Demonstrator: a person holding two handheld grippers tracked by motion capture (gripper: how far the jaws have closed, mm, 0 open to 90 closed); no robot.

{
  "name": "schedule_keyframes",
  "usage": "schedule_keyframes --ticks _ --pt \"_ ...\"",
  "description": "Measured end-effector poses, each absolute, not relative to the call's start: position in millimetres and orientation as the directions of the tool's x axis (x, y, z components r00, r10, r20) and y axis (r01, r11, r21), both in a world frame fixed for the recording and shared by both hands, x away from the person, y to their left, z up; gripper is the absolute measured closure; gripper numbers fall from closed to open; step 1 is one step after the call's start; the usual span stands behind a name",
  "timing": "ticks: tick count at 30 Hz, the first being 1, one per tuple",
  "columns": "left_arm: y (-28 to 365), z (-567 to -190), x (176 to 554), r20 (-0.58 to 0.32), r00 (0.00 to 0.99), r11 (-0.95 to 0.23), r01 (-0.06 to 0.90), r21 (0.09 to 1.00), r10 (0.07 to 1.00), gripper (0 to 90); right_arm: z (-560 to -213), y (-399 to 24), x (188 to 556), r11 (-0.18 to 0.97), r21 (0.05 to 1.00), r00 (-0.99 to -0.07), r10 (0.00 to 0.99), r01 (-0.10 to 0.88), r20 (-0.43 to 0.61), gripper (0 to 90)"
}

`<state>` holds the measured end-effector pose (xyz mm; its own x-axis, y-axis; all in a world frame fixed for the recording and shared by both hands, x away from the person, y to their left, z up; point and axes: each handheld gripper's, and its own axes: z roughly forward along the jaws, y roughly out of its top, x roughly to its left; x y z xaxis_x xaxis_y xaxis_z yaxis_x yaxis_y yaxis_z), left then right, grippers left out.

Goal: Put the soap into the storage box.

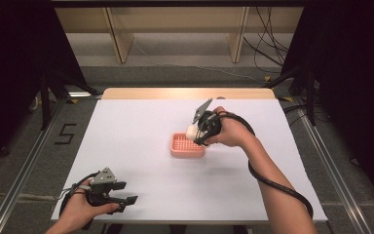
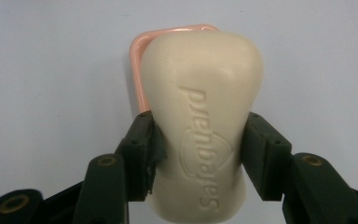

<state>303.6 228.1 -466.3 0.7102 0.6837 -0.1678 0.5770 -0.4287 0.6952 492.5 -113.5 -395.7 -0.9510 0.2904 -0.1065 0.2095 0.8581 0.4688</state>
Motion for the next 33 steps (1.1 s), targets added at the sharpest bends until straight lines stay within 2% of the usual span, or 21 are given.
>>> schedule_keyframes --ticks 33 --pt "228 -465 303 -0.168 0.71 -0.425 0.575 0.699 0.684 29.9 -400 -93 500 0.867 0.46 -0.958 0.268 0.192 -0.105 50.8"
